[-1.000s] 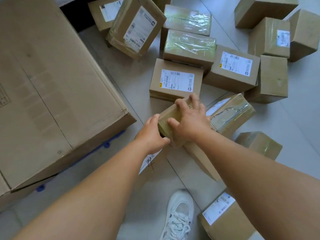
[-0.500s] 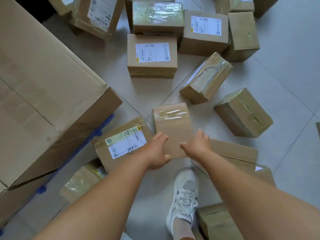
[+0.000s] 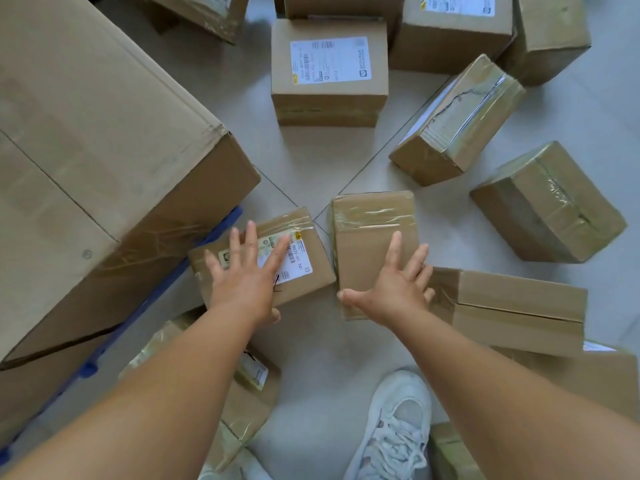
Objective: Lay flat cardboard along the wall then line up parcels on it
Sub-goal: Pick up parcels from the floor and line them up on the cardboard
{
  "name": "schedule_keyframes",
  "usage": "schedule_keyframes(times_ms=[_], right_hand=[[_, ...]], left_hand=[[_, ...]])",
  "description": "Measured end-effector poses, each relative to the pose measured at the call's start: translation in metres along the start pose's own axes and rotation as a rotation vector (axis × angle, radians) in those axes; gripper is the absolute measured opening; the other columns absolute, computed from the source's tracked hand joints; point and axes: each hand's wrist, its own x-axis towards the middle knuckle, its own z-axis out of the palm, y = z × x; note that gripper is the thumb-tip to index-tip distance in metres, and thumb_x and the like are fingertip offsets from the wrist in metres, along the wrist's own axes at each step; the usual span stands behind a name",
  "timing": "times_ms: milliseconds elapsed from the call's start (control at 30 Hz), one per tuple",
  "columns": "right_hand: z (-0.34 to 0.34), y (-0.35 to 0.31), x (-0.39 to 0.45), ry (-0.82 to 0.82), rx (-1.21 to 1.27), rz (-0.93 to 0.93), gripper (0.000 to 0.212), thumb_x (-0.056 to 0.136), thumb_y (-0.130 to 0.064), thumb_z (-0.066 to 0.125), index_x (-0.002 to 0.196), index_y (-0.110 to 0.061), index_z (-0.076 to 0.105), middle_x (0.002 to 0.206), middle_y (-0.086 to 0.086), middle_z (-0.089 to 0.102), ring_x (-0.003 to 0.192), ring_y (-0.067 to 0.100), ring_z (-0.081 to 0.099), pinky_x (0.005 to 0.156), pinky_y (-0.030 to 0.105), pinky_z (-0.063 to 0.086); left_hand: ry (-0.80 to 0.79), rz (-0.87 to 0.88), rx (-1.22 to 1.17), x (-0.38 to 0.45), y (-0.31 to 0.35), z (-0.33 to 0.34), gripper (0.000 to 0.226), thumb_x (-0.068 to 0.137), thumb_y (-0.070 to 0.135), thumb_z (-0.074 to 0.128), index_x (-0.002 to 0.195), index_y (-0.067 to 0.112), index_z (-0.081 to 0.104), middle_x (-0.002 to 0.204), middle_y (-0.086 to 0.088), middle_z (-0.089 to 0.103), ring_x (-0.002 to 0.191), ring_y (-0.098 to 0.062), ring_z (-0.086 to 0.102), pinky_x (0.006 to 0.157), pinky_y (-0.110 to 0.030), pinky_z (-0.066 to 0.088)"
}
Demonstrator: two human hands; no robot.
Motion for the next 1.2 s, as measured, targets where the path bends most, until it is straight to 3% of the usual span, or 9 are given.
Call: schedule_keyframes(times_ms=[100, 200, 367, 500, 600, 700, 867, 1000, 1200], right_hand=[[0.002, 0.003, 0.009, 0.017, 0.001, 0.022, 0.14, 0.063, -0.068, 0.073, 0.139, -0.032, -0.039, 0.151, 0.015, -0.036, 0.145, 0.039, -0.012, 0.114, 0.054, 0.012], [0.001, 0.004, 0.011, 0.021, 0.026, 0.042, 0.141, 0.062, -0.069, 0.073, 0.138, -0.032, -0.04, 0.152, 0.014, -0.036, 0.145, 0.038, -0.01, 0.113, 0.053, 0.015], [-0.004, 0.003, 0.012, 0.019, 0.063, 0.077, 0.14, 0.062, -0.062, 0.077, 0.14, -0.034, -0.037, 0.155, 0.01, -0.029, 0.146, 0.035, -0.004, 0.113, 0.052, 0.017], [-0.013, 0.006, 0.018, 0.04, 0.192, 0.085, 0.137, 0.067, -0.049, 0.081, 0.144, -0.032, -0.03, 0.158, 0.006, -0.015, 0.145, 0.033, 0.007, 0.115, 0.049, 0.019], [-0.02, 0.006, 0.026, 0.053, 0.275, 0.065, 0.135, 0.069, -0.041, 0.083, 0.147, -0.026, -0.026, 0.159, 0.003, -0.008, 0.145, 0.032, 0.012, 0.116, 0.046, 0.018], [-0.032, 0.0, 0.037, 0.087, 0.33, 0.053, 0.131, 0.071, -0.037, 0.082, 0.15, -0.021, -0.021, 0.161, 0.003, -0.004, 0.145, 0.031, 0.017, 0.116, 0.044, 0.021], [-0.039, -0.002, 0.046, 0.105, 0.479, 0.078, 0.12, 0.076, -0.034, 0.079, 0.152, -0.021, -0.013, 0.16, 0.006, 0.011, 0.14, 0.032, 0.029, 0.113, 0.047, 0.029], [-0.029, 0.004, 0.042, 0.029, 0.604, 0.192, 0.113, 0.068, -0.043, 0.081, 0.15, -0.025, 0.005, 0.15, 0.005, 0.025, 0.134, 0.033, 0.033, 0.109, 0.048, 0.033], [-0.045, 0.009, 0.024, -0.016, 0.614, 0.152, 0.109, 0.069, -0.046, 0.079, 0.15, -0.033, 0.007, 0.146, 0.001, 0.024, 0.132, 0.032, 0.032, 0.107, 0.048, 0.034]], left_hand=[[0.086, -0.059, -0.038, 0.007, 0.005, 0.006, 0.125, 0.071, 0.069, 0.064, 0.135, 0.041, -0.039, 0.147, -0.019, -0.039, 0.14, -0.037, -0.028, 0.11, -0.057, 0.015], [0.122, -0.204, -0.169, 0.013, 0.02, -0.003, 0.119, 0.068, 0.082, 0.052, 0.142, 0.04, -0.03, 0.153, -0.025, -0.02, 0.143, -0.04, -0.01, 0.11, -0.05, 0.018], [0.08, -0.332, -0.466, 0.026, 0.049, -0.024, 0.106, 0.074, 0.07, 0.058, 0.147, 0.043, -0.014, 0.141, -0.018, 0.026, 0.127, -0.032, 0.026, 0.1, -0.045, 0.025], [0.071, -0.338, -0.669, 0.025, 0.044, -0.022, 0.116, 0.073, 0.048, 0.074, 0.147, 0.043, -0.015, 0.141, -0.012, 0.025, 0.131, -0.032, 0.03, 0.104, -0.052, 0.025], [0.082, -0.349, -0.765, 0.026, 0.037, -0.022, 0.128, 0.07, 0.036, 0.082, 0.148, 0.028, -0.02, 0.149, -0.008, 0.02, 0.135, -0.032, 0.031, 0.105, -0.057, 0.026], [0.059, -0.362, -0.806, 0.026, 0.031, -0.02, 0.128, 0.07, 0.031, 0.083, 0.15, 0.018, -0.016, 0.152, -0.006, 0.017, 0.135, -0.031, 0.032, 0.108, -0.054, 0.032], [0.048, -0.362, -0.944, 0.024, 0.027, -0.017, 0.12, 0.075, 0.019, 0.08, 0.151, 0.021, -0.013, 0.153, -0.007, 0.021, 0.135, -0.029, 0.034, 0.106, -0.045, 0.034], [0.057, -0.423, -1.148, 0.023, 0.025, -0.009, 0.11, 0.071, 0.017, 0.082, 0.15, 0.027, 0.007, 0.145, -0.005, 0.039, 0.126, -0.03, 0.046, 0.102, -0.046, 0.041], [0.066, -0.485, -1.259, 0.001, 0.019, -0.017, 0.085, 0.071, 0.005, 0.078, 0.138, 0.026, 0.029, 0.121, -0.003, 0.057, 0.108, -0.027, 0.058, 0.093, -0.047, 0.05]])
